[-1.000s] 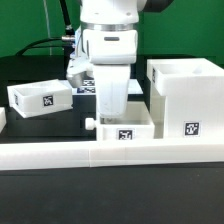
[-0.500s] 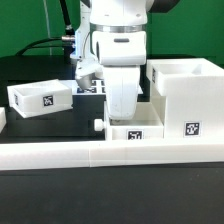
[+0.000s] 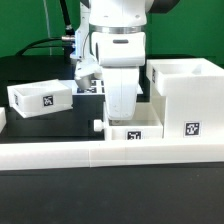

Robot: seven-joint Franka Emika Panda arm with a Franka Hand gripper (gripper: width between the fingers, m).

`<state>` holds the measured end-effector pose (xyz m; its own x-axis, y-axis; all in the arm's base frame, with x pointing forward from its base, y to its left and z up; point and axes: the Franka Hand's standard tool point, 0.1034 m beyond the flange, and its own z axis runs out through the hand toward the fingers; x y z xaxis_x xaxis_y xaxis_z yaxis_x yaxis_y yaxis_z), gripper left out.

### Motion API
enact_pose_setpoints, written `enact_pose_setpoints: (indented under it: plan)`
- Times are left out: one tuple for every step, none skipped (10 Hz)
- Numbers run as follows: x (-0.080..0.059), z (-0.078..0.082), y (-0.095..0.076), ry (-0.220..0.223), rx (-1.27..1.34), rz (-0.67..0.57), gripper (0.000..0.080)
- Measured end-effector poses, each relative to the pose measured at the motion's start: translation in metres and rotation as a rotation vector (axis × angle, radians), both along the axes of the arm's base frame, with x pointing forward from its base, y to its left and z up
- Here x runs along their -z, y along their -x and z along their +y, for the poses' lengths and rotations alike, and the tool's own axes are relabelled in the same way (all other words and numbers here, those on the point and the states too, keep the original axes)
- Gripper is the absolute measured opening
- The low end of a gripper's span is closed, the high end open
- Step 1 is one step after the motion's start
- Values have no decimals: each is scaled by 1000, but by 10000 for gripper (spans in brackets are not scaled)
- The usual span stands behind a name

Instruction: Assemble drawer

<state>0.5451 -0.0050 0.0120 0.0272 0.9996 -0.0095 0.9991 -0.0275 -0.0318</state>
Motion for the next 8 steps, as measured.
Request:
enact_pose_setpoints:
  plan:
    - [0,1,0,1,-7,-4,42]
    - [0,1,0,6,-18,-4,42]
    - [0,0,0,7,-19,-4,42]
    - [0,0,0,8,-26,-4,42]
    - [0,-1,0,10,-29,-4,42]
    - [0,-3,-1,10,-21,-4,42]
    - [0,-3,-2,9,-20,-17,42]
    - [1,-2,-2,7,-21,-33,42]
